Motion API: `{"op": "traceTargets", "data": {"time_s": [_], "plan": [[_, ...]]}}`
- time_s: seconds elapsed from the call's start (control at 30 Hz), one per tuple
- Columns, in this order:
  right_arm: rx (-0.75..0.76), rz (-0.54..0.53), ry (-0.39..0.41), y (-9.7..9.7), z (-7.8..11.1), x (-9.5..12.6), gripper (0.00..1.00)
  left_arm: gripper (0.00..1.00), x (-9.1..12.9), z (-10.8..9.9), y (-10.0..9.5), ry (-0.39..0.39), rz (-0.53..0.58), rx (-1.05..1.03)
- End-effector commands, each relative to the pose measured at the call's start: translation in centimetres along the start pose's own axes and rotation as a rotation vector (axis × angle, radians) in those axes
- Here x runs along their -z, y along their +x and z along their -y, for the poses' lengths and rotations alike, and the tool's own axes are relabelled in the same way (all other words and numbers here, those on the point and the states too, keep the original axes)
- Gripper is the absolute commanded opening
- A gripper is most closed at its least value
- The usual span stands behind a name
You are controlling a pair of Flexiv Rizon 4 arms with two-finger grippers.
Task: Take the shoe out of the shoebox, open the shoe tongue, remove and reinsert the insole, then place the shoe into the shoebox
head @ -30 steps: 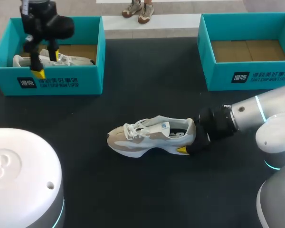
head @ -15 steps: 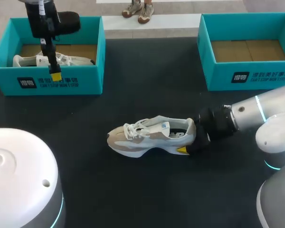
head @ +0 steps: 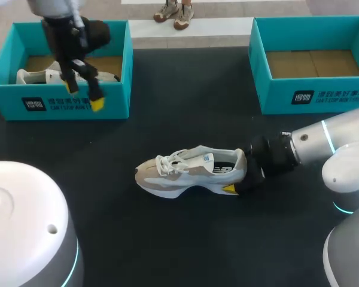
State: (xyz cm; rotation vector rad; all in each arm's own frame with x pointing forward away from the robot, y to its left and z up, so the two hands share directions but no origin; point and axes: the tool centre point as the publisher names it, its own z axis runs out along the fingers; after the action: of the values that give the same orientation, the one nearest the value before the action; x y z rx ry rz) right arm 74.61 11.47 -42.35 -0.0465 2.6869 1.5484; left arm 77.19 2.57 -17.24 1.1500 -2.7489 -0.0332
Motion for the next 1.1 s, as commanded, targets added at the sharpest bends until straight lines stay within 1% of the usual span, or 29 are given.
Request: {"op": "traceTargets", "data": {"time_s": [0.03,0.07,0.17,0.2,0.23,0.37,0.4,0.5,0.53,0.57,0.63,0.7,1.1], "plan": [[0.0,0.002,0.002,0.2,0.1,-0.6,0.0,1.0,-1.6,1.3,3.1,0.028,0.017,0.399],[0.0,0.002,0.002,0.2,0.1,-0.6,0.0,1.0,-1.9,1.6,3.9,0.031,0.057,0.41],[0.0,0.002,0.002,0.2,0.1,-0.6,0.0,1.0,-2.7,2.5,6.0,0.034,0.078,0.452],[0.0,0.002,0.002,0.2,0.1,-0.6,0.0,1.0,-2.9,2.7,6.5,0.029,0.07,0.463],[0.0,0.002,0.002,0.2,0.1,-0.6,0.0,1.0,-3.3,3.2,7.5,0.019,0.075,0.468],[0.0,0.002,0.002,0.2,0.1,-0.6,0.0,1.0,-4.5,4.4,10.6,0.024,0.084,0.509],[0.0,0.002,0.002,0.2,0.1,-0.6,0.0,1.0,-4.7,4.6,11.1,0.024,0.079,0.523],[0.0,0.002,0.002,0.2,0.1,-0.6,0.0,1.0,-5.6,5.4,13.1,0.042,0.065,0.582],[0.0,0.002,0.002,0.2,0.1,-0.6,0.0,1.0,-5.9,5.7,13.8,0.04,0.067,0.571],[0.0,0.002,0.002,0.2,0.1,-0.6,0.0,1.0,-6.0,5.8,14.5,0.061,0.073,0.603],[0.0,0.002,0.002,0.2,0.1,-0.6,0.0,1.0,-6.6,6.3,16.0,0.06,0.06,0.603],[0.0,0.002,0.002,0.2,0.1,-0.6,0.0,1.0,-7.0,6.8,17.2,0.04,0.047,0.587],[0.0,0.002,0.002,0.2,0.1,-0.6,0.0,1.0,-7.0,6.8,17.2,0.04,0.047,0.587]]}}
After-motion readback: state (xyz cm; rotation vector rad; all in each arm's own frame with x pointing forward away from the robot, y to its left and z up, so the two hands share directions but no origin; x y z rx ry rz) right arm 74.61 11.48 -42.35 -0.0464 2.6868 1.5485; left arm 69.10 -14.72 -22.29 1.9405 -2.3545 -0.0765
